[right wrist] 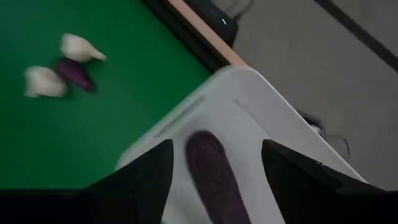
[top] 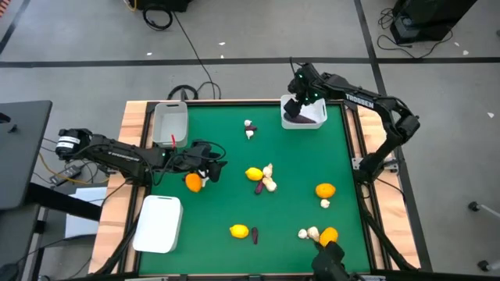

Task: Sort produce into baskets
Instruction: Put the eggplant into the top white bin

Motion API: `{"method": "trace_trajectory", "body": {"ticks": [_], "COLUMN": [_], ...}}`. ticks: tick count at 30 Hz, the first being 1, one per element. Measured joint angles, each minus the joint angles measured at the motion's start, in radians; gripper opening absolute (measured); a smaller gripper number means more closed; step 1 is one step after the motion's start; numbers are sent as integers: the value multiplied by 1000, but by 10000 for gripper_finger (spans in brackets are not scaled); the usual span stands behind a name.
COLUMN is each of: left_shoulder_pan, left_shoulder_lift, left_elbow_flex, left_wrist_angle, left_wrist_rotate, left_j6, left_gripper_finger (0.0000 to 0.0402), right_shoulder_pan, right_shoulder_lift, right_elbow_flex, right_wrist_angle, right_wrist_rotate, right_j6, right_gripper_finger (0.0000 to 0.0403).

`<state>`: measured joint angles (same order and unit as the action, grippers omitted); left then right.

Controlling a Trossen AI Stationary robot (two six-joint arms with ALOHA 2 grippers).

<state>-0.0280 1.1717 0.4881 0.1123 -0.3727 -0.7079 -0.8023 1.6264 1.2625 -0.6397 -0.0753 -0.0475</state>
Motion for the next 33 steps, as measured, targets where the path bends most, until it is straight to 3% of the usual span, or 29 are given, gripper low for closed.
{"method": "trace_trajectory", "body": {"ticks": [4, 6, 9, 12, 15, 20, 28, 33], "left_shoulder_pan": [10, 33, 55, 68, 78, 80, 80, 79], "left_shoulder_lift": [0, -3, 6, 37, 38, 15, -6, -6], "left_elbow_flex": [25, 112, 298, 454, 543, 496, 270, 184], "left_wrist_angle": [-39, -148, -488, -840, -1047, -1194, -1155, -1080], "left_wrist_rotate": [64, 136, 175, 130, 120, 192, 347, 373], "left_j6": [-57, -77, 3, 64, 92, 133, 69, 20], "left_gripper_finger": [248, 247, 242, 236, 229, 206, 183, 182], "right_shoulder_pan": [62, 98, 154, 212, 265, 352, 448, 486], "right_shoulder_lift": [-65, -93, -119, -130, -128, -124, -124, -124], "right_elbow_flex": [0, 0, 0, 0, 0, 0, 0, 0], "right_wrist_angle": [0, -5, -4, 10, 12, 14, 10, 10], "right_wrist_rotate": [-45, -70, -73, -63, -51, 0, 35, 68], "right_j6": [56, 91, 125, 161, 197, 228, 240, 253], "right_gripper_finger": [243, 243, 242, 242, 242, 242, 242, 242]}}
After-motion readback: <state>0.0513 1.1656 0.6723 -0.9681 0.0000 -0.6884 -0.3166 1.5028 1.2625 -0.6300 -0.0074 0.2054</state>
